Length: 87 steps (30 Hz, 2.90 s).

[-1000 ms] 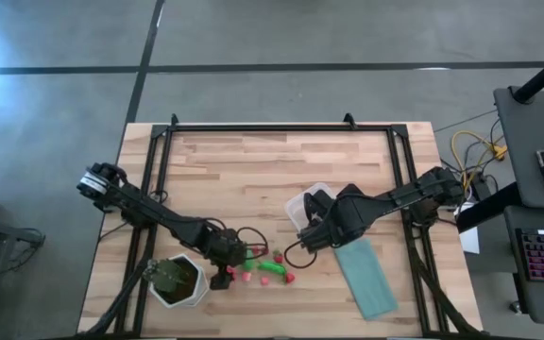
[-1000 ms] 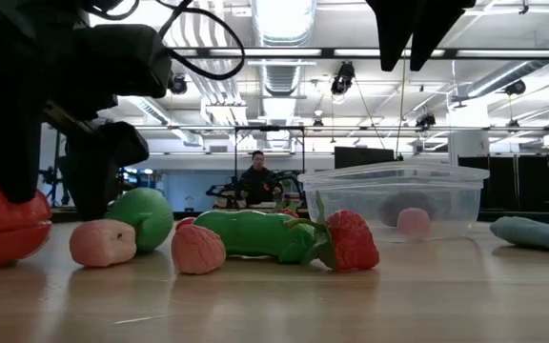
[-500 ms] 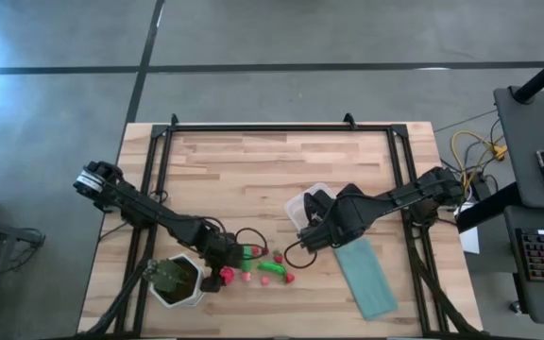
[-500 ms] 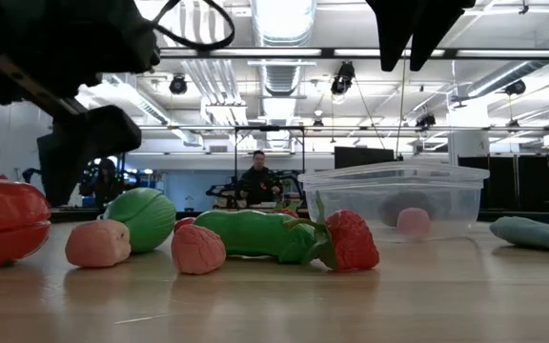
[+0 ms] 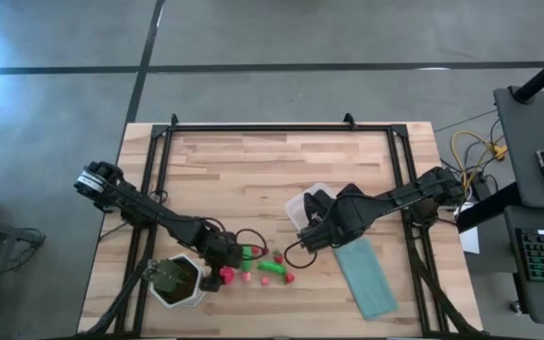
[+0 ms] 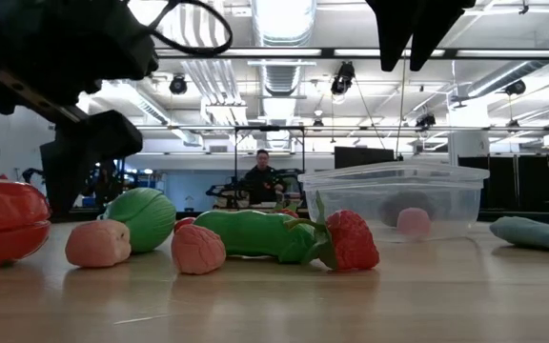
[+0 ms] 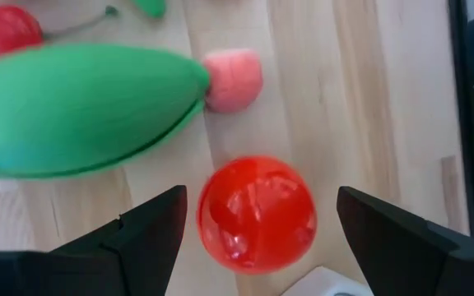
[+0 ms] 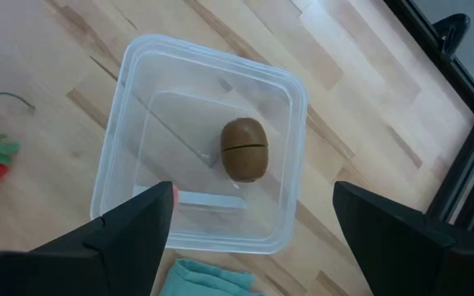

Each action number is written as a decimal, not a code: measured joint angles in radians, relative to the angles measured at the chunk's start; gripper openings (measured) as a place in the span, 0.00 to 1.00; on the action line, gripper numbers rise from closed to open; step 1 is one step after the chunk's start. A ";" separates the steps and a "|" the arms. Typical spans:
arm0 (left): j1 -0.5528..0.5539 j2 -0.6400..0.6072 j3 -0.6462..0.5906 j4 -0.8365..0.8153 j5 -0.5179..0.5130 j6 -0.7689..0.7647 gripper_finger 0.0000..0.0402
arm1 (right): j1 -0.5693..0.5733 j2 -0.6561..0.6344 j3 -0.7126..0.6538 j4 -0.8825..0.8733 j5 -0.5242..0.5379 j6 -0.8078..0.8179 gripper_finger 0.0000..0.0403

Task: Pick and placing Produce into tupperware
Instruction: Put the red tomato into the transparent bin

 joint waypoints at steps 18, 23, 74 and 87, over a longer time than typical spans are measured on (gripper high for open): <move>0.000 0.037 -0.029 0.006 0.005 -0.001 0.74 | 0.000 0.000 0.000 -0.001 0.000 -0.018 0.81; -0.001 0.081 -0.016 -0.001 0.005 0.000 0.74 | 0.000 0.000 0.000 -0.004 0.000 -0.020 0.81; 0.193 -0.038 0.421 -0.475 -0.140 0.186 0.58 | 0.076 -0.210 -0.052 0.000 -0.016 -0.030 0.81; 0.328 -0.043 0.507 -0.445 -0.142 0.262 0.57 | 0.175 -0.508 -0.059 0.340 0.008 -0.273 0.81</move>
